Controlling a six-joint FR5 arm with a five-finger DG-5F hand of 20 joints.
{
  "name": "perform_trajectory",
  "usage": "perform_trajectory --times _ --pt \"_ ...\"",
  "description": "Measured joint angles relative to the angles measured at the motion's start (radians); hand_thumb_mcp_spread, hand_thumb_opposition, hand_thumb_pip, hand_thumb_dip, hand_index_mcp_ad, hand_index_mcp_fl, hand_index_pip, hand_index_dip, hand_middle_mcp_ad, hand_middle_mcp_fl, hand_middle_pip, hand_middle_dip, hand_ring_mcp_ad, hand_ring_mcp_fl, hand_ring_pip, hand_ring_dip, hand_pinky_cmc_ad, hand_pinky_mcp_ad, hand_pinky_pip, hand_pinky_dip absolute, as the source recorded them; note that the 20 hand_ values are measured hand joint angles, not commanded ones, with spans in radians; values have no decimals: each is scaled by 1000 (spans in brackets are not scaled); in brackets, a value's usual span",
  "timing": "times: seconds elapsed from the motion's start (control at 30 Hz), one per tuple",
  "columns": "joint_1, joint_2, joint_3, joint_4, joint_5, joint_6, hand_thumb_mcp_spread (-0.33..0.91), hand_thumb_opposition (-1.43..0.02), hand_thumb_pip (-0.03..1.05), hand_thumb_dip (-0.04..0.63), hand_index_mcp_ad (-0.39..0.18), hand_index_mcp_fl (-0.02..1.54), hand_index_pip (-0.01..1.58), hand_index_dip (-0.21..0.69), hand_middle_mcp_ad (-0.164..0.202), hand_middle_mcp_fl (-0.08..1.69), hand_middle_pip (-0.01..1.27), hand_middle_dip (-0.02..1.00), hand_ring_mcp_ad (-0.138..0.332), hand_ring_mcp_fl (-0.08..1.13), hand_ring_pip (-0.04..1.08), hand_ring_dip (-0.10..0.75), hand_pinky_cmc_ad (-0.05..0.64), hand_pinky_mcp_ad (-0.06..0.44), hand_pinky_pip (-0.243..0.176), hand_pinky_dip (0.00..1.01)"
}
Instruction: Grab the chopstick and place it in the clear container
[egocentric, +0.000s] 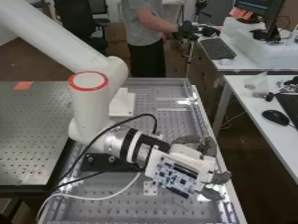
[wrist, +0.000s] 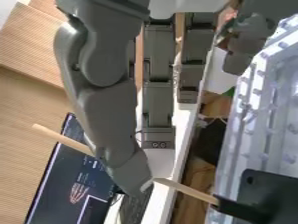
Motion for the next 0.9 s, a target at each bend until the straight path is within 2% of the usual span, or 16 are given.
perform_trajectory --times 0.23,0.27,0.33,0.37,0.63,0.9 --pt "-5 32 0 26 -7 -39 798 -1096 396 246 -173 1316 312 297 -37 1492 161 656 73 511 124 429 344 316 -17 176" --pt "-7 38 2 27 -8 -46 805 -1103 396 246 -188 1347 311 298 -37 1492 161 656 73 511 120 431 344 316 -17 176" --pt "-8 44 4 27 -9 -55 806 -1108 396 246 -175 1347 311 300 -37 1492 159 656 70 511 120 431 347 316 -17 176" --pt "-9 49 5 28 -10 -62 806 -1108 396 246 -188 1347 311 300 -37 1492 159 653 70 511 120 431 347 316 -17 180" --pt "-10 88 -1 26 -7 -99 806 -1108 396 246 -180 1347 311 297 -37 1492 159 656 68 527 120 431 347 316 -14 176" --pt "3 196 -72 56 11 -157 806 -1108 396 246 -176 1347 297 325 -37 1496 155 653 68 545 120 431 344 328 -16 180"
